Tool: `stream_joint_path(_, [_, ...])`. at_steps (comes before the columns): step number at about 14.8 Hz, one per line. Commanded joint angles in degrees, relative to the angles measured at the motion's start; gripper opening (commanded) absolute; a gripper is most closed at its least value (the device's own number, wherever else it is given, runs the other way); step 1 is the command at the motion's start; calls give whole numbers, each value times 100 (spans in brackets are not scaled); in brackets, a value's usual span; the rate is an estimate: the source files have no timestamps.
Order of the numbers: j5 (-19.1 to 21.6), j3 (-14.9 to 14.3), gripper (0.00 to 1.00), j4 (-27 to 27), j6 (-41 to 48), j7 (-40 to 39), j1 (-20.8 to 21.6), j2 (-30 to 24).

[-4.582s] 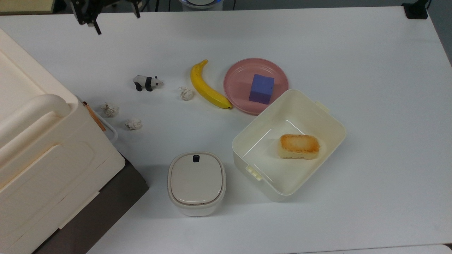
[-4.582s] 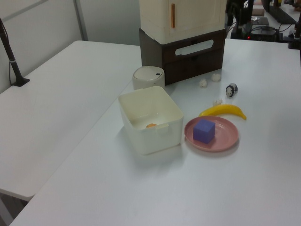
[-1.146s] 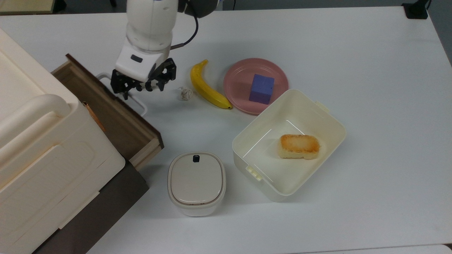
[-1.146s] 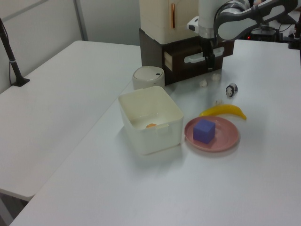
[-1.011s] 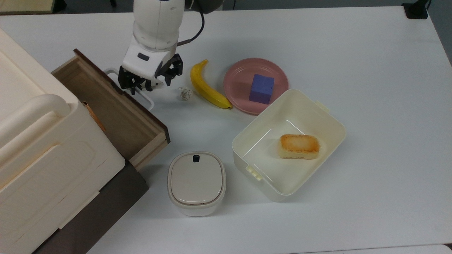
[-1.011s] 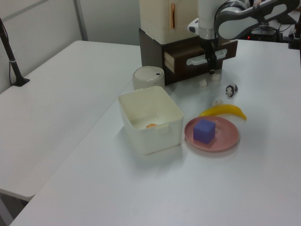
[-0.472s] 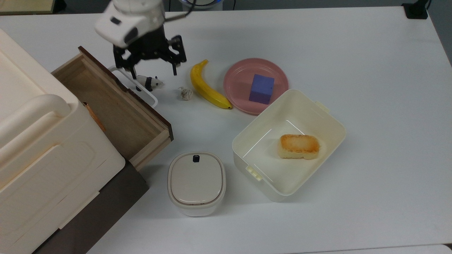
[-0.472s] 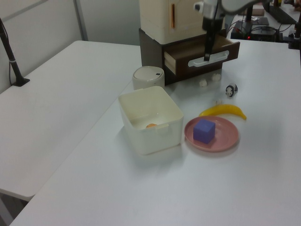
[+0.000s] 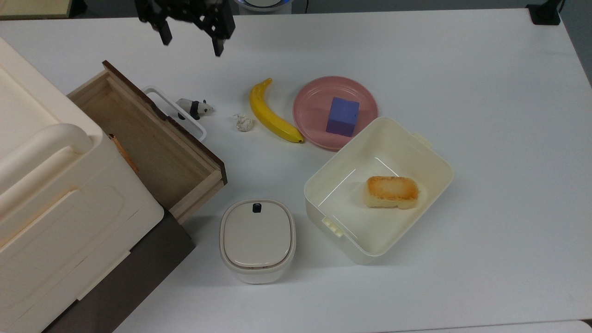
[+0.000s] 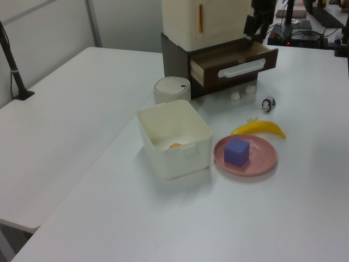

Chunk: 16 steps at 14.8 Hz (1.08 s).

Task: Slide open the drawer

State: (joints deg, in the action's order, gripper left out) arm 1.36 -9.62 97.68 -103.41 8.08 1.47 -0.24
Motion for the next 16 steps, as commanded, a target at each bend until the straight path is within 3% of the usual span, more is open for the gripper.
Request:
stream_joint_path(1, [232, -5, 100, -580, 943, 106, -392, -328])
stream_joint_path(2, [390, 12, 100, -635, 981, 115, -463, -293])
stream_joint_path(6, [409, 179, 100, -636, 937, 473, -455, -249])
stream_joint_path(8, [321, 434, 100, -653, 919, 869, -455, -91])
stream_joint_path(16, [347, 355, 100, -671, 612, 1019, -394, -90])
